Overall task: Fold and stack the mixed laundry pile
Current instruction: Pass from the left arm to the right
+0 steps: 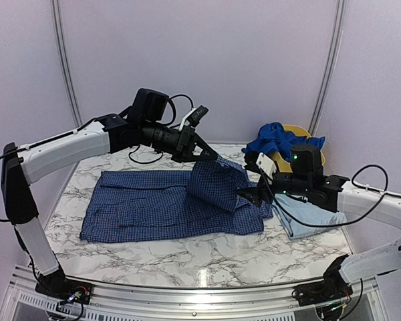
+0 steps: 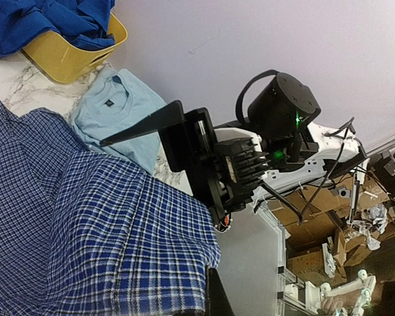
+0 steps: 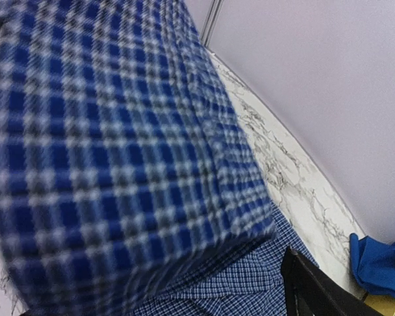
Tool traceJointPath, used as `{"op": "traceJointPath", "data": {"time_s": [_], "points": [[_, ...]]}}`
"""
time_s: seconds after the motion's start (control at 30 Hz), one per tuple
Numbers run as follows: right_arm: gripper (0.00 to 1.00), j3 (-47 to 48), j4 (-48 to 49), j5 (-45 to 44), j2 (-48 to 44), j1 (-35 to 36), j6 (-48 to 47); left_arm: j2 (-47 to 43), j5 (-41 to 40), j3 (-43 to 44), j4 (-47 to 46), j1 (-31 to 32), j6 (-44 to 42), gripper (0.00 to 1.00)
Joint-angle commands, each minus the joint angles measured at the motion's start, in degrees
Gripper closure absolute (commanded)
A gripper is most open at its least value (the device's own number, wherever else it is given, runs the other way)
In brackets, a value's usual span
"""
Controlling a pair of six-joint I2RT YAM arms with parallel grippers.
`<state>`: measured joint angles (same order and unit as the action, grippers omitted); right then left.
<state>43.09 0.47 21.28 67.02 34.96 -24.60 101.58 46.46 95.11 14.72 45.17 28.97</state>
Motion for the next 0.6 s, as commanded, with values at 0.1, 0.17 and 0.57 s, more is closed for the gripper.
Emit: {"op": "traceJointPath", "data": {"time_s": [0.1,0.17,0.57], "points": [[0.34,8.5,3.9,-1.4,5.9,2.7,-4.8,0.7,5.0,0.3,-3.4,-0.1,1.2,1.0],[0.47,10.6,2.9,-1.0,7.0,3.5,-4.8,0.9,5.2,0.0,-3.3,-0.5,1.4,1.0],[1.0,17.6,0.8,-6.0,7.9,4.3,-4.2,-2.0,-5.3,0.0,-3.3,-4.6,-0.9,0.59]]}}
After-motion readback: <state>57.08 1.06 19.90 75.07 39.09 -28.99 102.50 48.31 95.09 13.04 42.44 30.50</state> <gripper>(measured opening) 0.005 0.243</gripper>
